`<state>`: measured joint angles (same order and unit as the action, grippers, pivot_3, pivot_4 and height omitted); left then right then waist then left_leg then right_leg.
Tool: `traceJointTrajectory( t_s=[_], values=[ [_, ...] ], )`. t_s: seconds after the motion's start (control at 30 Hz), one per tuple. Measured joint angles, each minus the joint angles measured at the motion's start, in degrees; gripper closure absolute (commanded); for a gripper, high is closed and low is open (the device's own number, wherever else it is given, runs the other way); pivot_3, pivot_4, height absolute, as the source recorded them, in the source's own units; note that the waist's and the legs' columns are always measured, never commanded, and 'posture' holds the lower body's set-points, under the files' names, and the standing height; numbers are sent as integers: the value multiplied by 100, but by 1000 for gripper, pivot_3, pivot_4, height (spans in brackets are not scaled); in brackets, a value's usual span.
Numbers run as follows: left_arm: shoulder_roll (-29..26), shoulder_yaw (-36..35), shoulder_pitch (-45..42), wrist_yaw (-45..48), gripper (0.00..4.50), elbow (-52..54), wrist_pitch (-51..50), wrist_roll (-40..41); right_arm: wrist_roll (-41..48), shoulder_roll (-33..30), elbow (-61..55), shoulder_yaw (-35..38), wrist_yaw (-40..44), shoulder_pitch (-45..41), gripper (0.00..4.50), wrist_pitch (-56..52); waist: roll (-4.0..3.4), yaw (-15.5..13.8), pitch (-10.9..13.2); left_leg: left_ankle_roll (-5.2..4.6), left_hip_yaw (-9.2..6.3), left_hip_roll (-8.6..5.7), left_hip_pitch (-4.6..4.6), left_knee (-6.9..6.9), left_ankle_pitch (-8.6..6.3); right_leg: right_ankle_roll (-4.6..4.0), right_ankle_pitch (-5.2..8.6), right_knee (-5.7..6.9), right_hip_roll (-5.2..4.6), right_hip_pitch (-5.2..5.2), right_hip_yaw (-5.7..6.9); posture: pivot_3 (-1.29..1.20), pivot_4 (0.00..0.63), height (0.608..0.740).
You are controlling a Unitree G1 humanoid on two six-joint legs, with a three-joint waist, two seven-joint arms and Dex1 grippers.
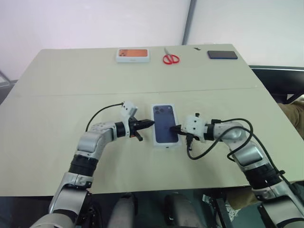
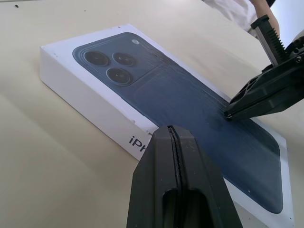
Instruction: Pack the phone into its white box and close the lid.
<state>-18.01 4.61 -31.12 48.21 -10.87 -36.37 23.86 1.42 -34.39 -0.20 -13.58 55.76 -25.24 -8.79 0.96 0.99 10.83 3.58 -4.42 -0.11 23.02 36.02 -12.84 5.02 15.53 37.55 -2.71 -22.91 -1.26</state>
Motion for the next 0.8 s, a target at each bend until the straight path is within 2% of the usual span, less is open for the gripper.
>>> traceJointTrajectory(
  t_s=[0.07, 0.17, 0.3, 0.5, 0.8],
  values=[
    [9, -178, 2, -101, 3633, 2, -24, 61, 298, 214, 127, 184, -37, -106, 3581, -390, 0, 15, 2, 0, -2, 1, 3, -1, 0, 0, 0, 1, 1, -6, 0, 0, 150, 740],
    [-129, -442, 1, -199, 2196, 70, 77, 69, 605, 342, 227, 467, -145, -320, 2123, -631, -1, 11, 3, 0, -2, 1, 17, 0, 0, 0, 0, 2, 1, -20, 0, 0, 150, 740],
    [-715, -712, 172, -67, 161, 362, 307, 62, 817, 344, 304, 775, -217, -490, 95, -734, -1, -2, 3, 1, 0, 0, 21, -3, 0, 0, 0, 1, -2, -23, 0, 0, 150, 740],
    [-1304, -1168, 809, 160, 63, 531, 684, 64, 1213, 82, 225, 871, 246, -164, 34, -836, -2, -15, 4, 0, 0, 0, 24, -2, 0, -1, 0, 1, -4, -26, 2, 0, 150, 740],
    [-1758, -1778, 1933, 306, 63, 969, 1102, 145, 1747, -507, 82, 1520, 707, 413, 34, -676, -2, 1, 4, -1, 6, 3, 24, -4, -1, -2, 1, 0, -7, -26, -3, 0, 150, 740]
  ],
)
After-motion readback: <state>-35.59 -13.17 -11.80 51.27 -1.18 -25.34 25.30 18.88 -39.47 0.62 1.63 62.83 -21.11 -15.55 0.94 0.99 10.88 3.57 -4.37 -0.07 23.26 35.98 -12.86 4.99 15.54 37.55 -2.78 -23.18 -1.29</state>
